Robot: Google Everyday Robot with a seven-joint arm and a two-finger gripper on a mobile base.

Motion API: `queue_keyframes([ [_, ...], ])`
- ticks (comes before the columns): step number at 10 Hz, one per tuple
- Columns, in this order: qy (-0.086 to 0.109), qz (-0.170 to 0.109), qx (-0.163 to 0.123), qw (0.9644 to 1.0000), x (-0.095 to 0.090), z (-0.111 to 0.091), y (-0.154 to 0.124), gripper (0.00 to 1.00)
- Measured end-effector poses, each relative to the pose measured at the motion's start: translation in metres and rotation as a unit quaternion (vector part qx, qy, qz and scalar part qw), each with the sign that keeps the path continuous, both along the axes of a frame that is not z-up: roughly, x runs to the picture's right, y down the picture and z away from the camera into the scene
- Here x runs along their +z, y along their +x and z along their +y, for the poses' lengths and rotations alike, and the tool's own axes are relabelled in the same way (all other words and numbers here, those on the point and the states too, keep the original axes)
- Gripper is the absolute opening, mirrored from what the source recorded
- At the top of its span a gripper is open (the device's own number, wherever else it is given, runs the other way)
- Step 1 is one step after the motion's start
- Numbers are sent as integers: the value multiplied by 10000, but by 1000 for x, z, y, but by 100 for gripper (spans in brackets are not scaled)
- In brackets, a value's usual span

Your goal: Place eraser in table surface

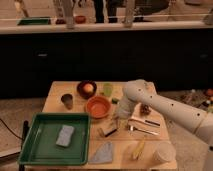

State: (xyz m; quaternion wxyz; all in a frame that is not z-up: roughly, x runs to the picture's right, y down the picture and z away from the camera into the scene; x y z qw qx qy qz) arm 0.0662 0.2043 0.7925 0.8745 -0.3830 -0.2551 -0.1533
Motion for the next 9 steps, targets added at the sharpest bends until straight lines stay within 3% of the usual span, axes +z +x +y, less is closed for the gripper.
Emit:
queue_keyframes([
  [3,-87,-283,-64,9995,1,9,-10,2],
  [9,-167,-419,-63,9990,5,16,-13,59],
])
